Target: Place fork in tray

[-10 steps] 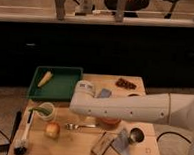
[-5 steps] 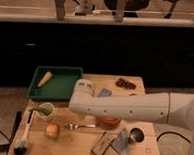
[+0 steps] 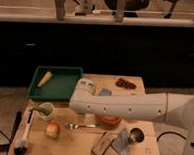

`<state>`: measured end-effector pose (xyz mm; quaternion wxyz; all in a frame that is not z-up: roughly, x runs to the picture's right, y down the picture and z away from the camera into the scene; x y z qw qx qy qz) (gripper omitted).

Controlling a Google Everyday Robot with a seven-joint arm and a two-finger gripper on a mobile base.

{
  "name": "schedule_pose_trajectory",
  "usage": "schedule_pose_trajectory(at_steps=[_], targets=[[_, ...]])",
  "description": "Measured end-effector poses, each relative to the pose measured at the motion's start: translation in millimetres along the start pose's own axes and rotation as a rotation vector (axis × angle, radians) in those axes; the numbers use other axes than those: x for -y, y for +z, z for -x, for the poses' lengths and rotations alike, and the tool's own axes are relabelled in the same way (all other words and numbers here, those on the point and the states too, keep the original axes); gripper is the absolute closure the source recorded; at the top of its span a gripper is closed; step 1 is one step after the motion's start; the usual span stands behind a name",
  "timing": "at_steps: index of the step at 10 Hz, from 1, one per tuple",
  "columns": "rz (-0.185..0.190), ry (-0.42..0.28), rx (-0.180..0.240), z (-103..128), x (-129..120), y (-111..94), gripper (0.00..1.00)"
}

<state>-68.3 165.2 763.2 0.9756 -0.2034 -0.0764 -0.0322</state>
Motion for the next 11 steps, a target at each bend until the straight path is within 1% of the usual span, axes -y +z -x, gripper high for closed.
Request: schedule_pose_trajectory(at_steps=[3,4,7,9,10,11], targets=[[0.076,0.003,0.019,-1,-18,21,0.2],[0.106,0.004,0.025,-1,-26,30,0.2],[0.182,0.003,0.027,-4,-41,61,0.2],[0.213,0.009,0.028,-8,-45,73,0.2],[0.223,0.012,0.03,-10,-46,76,0.22],[0.234,0.017,0.031,-12,-48,80,0.3]])
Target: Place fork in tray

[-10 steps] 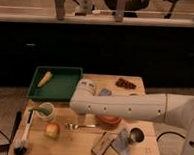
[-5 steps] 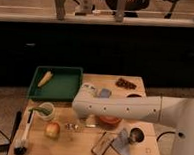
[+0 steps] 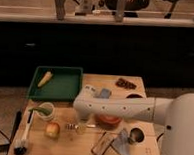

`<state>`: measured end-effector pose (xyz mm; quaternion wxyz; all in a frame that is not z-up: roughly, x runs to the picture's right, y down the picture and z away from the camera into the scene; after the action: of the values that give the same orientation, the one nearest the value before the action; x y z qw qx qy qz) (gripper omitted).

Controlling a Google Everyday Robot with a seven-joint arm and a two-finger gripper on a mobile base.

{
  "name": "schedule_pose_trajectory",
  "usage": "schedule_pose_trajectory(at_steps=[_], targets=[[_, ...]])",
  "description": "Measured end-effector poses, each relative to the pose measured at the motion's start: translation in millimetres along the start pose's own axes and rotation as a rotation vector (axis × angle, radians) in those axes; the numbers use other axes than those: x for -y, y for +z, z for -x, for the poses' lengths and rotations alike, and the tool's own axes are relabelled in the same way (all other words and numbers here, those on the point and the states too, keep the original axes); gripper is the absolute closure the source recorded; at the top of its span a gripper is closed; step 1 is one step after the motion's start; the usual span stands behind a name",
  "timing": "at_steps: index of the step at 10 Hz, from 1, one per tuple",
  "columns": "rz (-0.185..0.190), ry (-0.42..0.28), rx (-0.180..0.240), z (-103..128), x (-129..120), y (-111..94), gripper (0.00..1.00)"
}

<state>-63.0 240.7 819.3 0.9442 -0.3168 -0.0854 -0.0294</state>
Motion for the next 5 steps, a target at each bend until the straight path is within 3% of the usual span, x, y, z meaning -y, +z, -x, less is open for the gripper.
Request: schedule_pose_trajectory(at_steps=[5], targets=[[0.017,0.018,0.016,-3.4,-1.7,8.5,0.8]])
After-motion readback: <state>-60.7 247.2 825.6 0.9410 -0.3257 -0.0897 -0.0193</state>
